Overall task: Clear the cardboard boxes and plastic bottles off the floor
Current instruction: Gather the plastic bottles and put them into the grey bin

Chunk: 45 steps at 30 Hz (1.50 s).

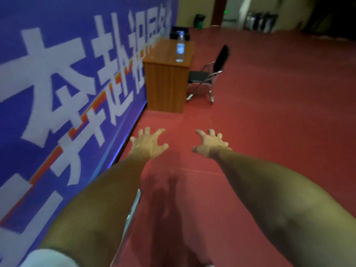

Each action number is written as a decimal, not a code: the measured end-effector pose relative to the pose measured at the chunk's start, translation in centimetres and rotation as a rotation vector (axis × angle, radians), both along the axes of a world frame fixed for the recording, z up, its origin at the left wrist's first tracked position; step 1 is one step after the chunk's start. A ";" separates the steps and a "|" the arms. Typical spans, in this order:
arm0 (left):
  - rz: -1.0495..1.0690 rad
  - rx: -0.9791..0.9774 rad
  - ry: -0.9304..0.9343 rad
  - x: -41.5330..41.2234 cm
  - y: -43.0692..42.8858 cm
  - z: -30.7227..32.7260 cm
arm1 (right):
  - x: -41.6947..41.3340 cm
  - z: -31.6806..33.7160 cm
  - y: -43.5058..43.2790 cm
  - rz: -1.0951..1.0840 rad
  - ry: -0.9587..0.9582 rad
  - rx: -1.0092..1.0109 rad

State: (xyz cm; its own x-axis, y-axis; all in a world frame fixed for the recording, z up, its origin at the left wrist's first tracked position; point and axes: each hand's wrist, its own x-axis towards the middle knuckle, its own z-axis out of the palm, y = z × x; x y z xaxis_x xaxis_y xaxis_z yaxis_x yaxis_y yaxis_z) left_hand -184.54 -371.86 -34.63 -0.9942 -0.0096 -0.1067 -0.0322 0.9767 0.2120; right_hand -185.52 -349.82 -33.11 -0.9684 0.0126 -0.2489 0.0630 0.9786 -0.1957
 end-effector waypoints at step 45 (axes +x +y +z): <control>-1.691 0.043 -0.012 49.4 116.5 1.0 | 70.8 -0.9 92.9 -1.632 -0.006 0.077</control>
